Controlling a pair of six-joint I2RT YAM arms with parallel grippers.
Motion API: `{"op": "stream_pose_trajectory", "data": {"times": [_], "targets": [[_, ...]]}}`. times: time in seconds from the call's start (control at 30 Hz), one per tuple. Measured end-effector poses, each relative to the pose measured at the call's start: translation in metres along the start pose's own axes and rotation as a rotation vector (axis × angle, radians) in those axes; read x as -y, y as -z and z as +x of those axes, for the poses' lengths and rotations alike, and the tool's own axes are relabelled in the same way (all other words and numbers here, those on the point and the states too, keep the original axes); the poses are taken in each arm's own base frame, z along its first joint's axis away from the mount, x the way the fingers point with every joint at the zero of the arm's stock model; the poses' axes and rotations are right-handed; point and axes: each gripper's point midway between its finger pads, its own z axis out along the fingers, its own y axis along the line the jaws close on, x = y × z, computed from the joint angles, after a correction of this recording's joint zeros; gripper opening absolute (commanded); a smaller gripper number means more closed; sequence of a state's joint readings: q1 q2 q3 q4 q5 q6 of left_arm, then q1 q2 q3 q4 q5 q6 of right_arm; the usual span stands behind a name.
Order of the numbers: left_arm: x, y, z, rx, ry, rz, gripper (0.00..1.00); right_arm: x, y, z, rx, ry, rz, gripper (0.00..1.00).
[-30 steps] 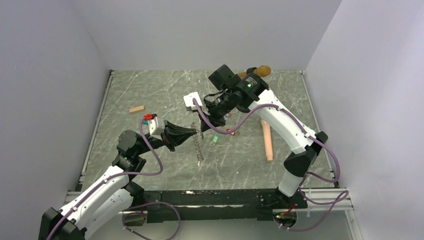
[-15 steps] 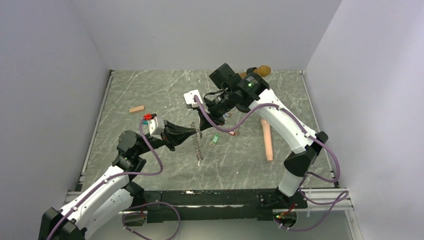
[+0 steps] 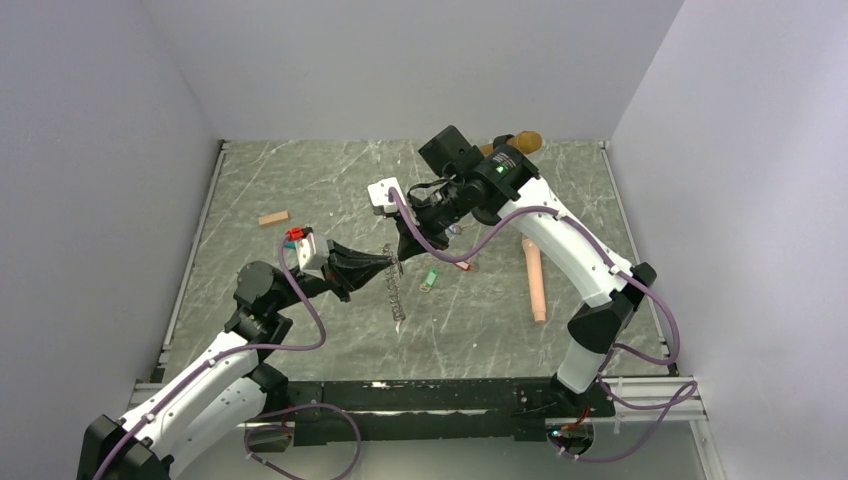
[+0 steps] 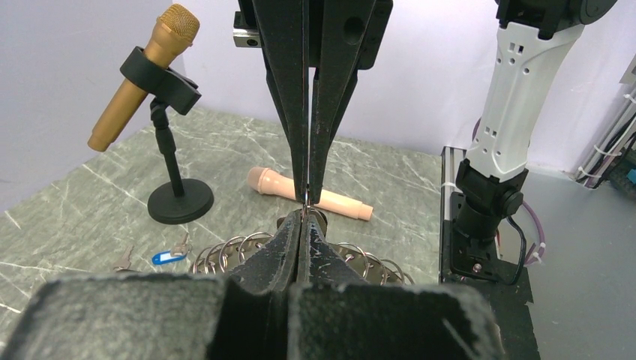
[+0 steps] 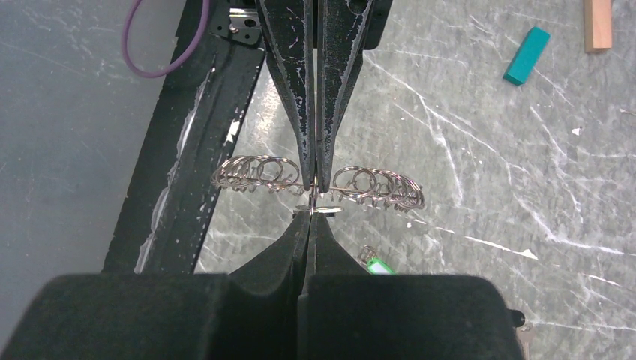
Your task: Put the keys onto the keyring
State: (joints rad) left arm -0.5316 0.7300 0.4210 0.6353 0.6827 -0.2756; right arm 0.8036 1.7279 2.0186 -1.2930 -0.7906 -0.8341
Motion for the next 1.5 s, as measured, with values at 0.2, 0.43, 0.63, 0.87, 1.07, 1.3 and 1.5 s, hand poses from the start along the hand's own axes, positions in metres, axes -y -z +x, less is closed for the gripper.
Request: {"op": "stream_pose_trajectory", "data": {"times": [0.2, 0.43, 0.63, 0.87, 1.07, 1.3, 1.5], "targets": [[0.000, 0.001, 0.004, -0.015, 0.011, -0.003, 0.00, 0.000, 0.000, -0.001, 0.004, 0.002, -0.001, 0.00], [-0.001, 0.002, 0.009, -0.033, 0.020, -0.008, 0.00, 0.001, 0.000, -0.002, 0.007, 0.006, 0.001, 0.00], [-0.002, 0.002, 0.012, -0.043, 0.027, -0.012, 0.00, 0.001, -0.002, 0.000, 0.004, 0.003, -0.002, 0.00], [-0.003, 0.003, 0.014, -0.053, 0.038, -0.018, 0.00, 0.001, -0.004, 0.004, -0.003, -0.003, -0.010, 0.00], [-0.005, 0.004, 0.014, -0.053, 0.046, -0.027, 0.00, 0.001, -0.006, 0.006, -0.007, -0.002, -0.014, 0.00], [-0.006, 0.005, 0.014, -0.054, 0.059, -0.031, 0.00, 0.001, -0.007, 0.008, -0.009, 0.009, -0.016, 0.00], [-0.008, 0.005, 0.016, -0.060, 0.072, -0.035, 0.00, 0.000, -0.009, 0.008, -0.019, 0.026, -0.018, 0.00]]}}
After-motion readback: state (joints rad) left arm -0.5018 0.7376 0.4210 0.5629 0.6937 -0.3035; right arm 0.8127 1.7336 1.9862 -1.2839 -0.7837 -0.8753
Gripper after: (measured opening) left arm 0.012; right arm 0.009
